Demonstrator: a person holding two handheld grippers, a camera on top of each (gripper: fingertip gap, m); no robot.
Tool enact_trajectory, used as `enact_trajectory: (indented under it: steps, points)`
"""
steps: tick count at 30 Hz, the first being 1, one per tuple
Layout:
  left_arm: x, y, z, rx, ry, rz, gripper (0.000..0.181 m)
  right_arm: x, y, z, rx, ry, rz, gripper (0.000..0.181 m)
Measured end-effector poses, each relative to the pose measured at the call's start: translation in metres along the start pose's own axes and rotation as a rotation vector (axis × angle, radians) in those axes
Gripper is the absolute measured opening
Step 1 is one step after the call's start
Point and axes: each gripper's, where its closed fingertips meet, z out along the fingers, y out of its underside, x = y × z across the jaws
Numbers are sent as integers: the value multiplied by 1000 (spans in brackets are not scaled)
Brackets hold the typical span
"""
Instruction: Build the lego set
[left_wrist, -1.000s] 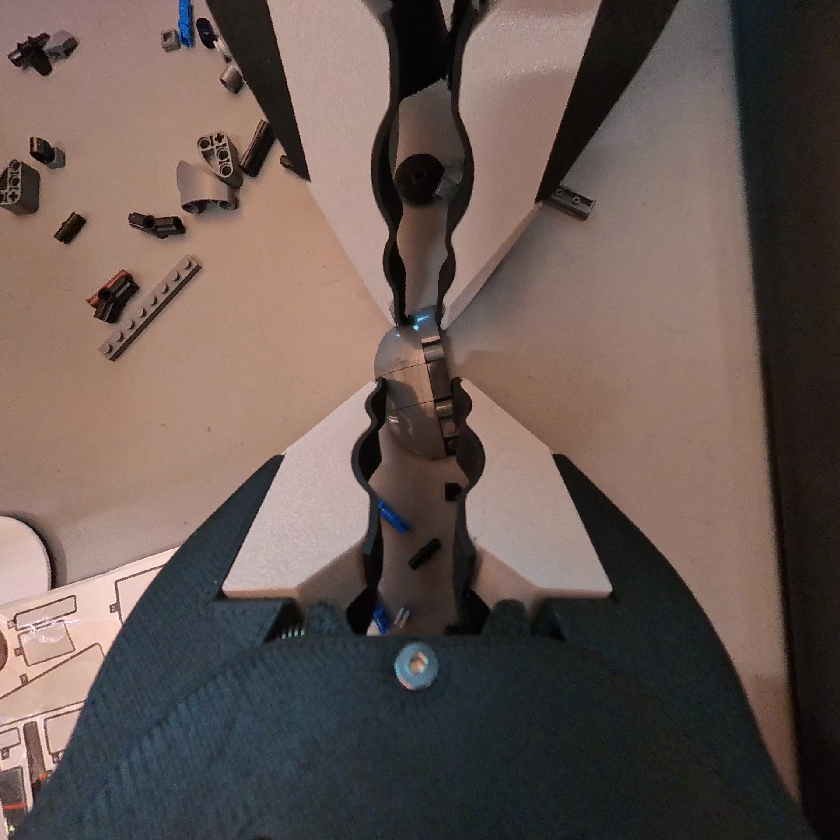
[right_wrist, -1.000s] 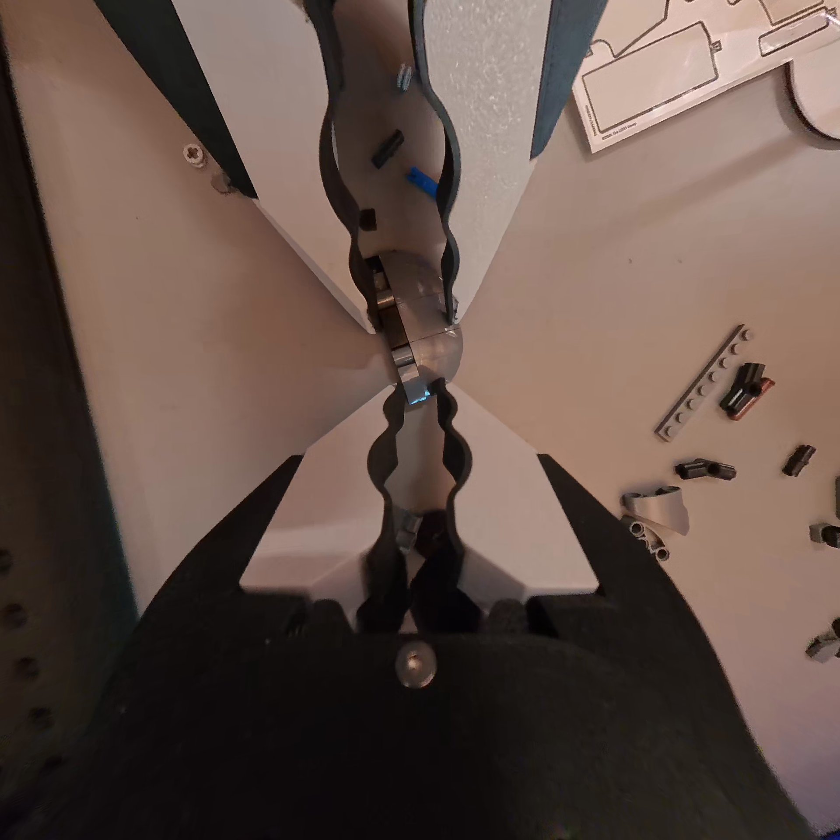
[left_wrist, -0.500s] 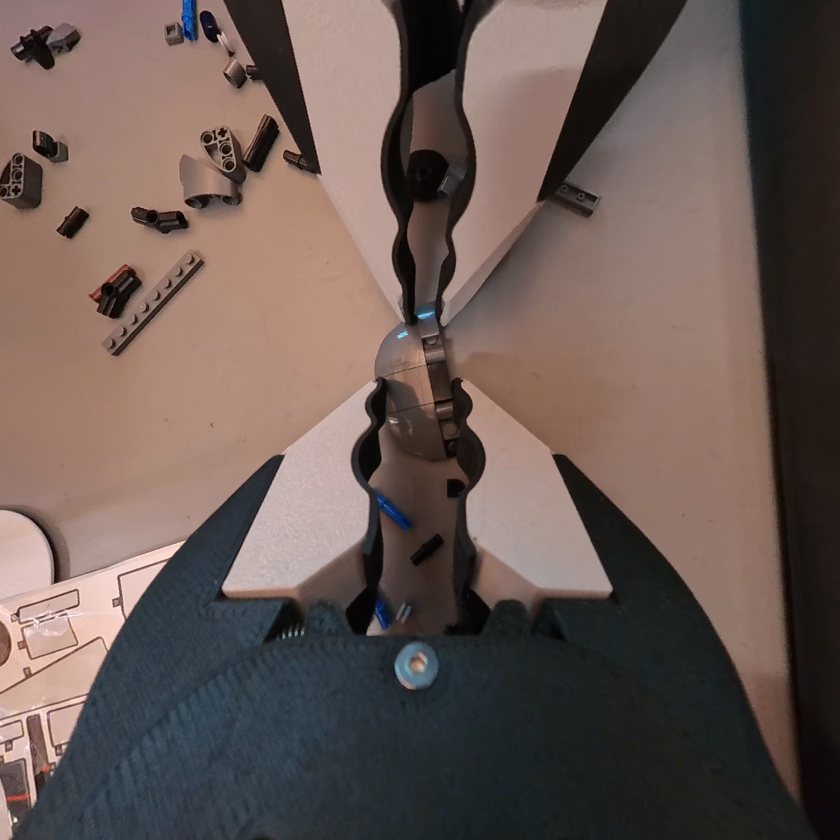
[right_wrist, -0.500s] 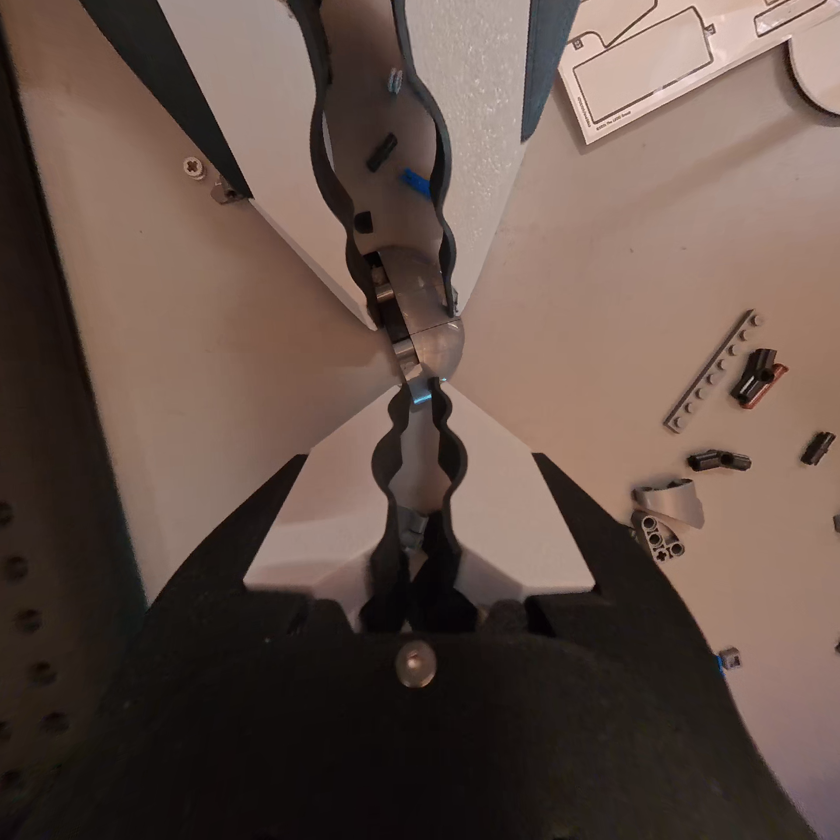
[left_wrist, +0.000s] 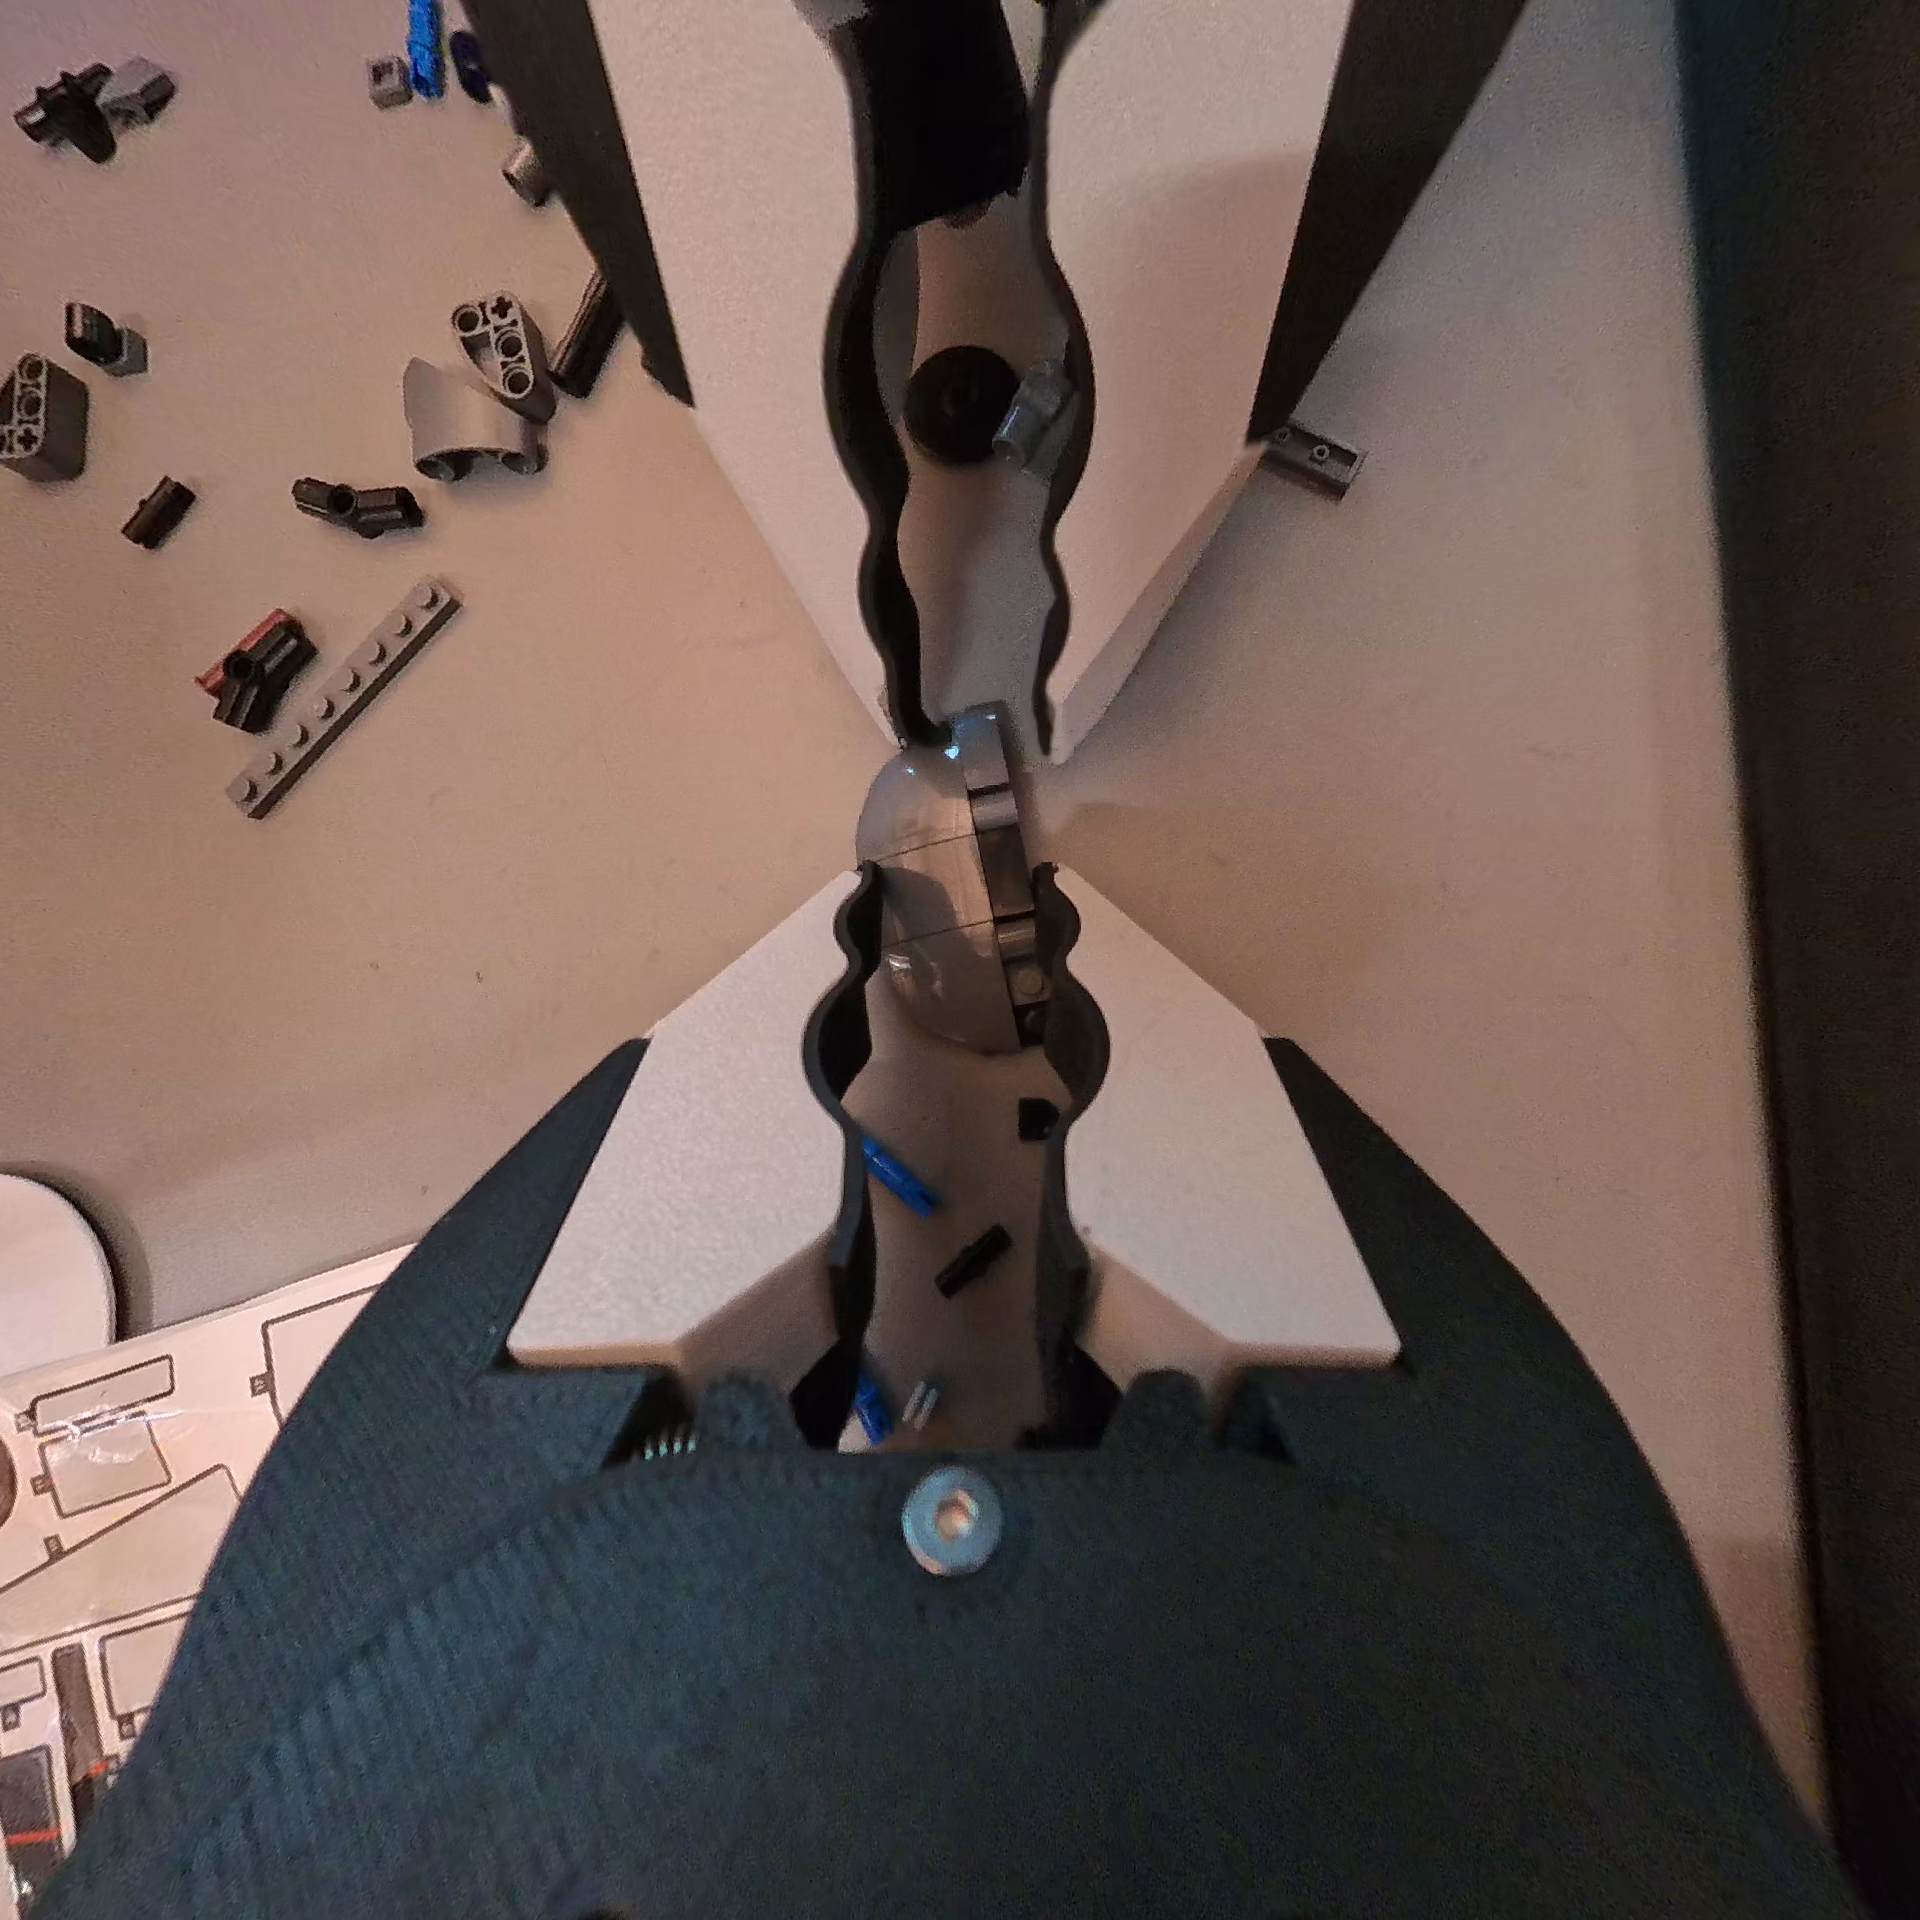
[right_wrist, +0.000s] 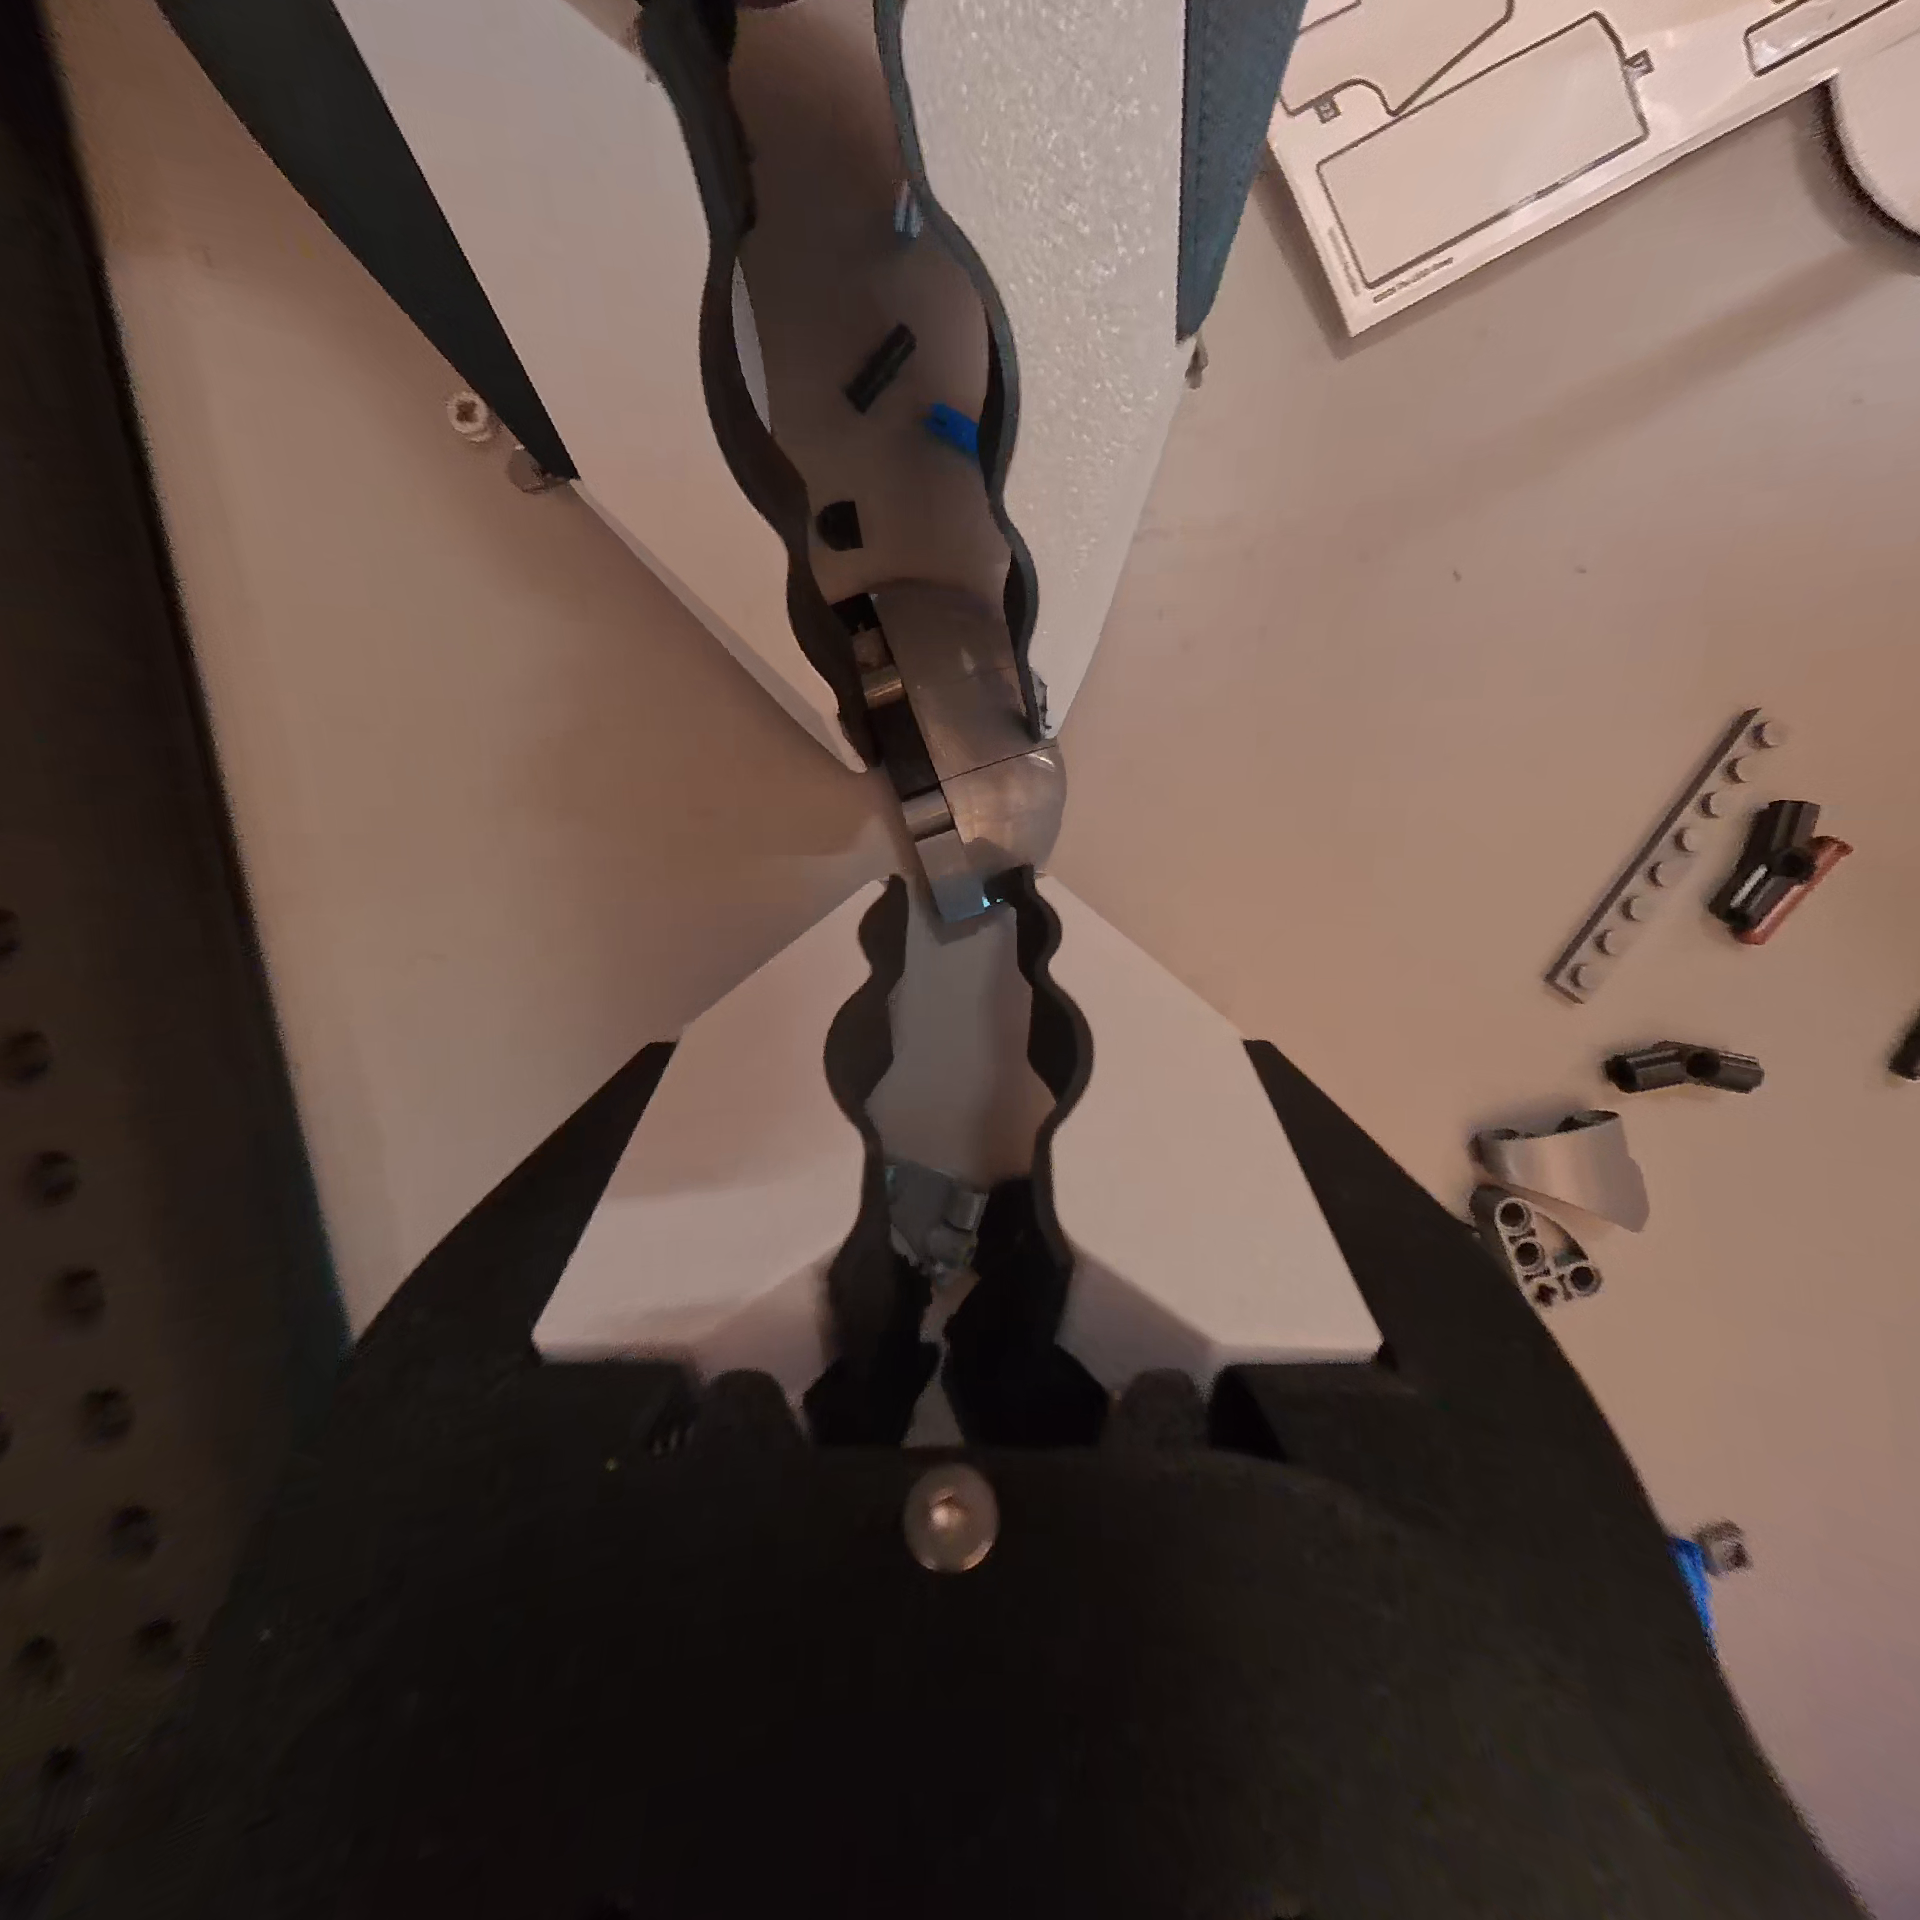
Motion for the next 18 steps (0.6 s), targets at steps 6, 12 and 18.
enact_trajectory:
  steps: [6, 12, 18]
  points:
    - [0, 0, 0, 0, 4, -5, 27, -1, -1, -1, 28, -85, 55, 23]
    - [0, 0, 0, 3, 9, -10, 27, 0, -2, -1, 39, -139, 95, 19]
    - [2, -1, 1, 1, 12, -3, 27, 0, -3, -2, 73, -209, 145, 18]
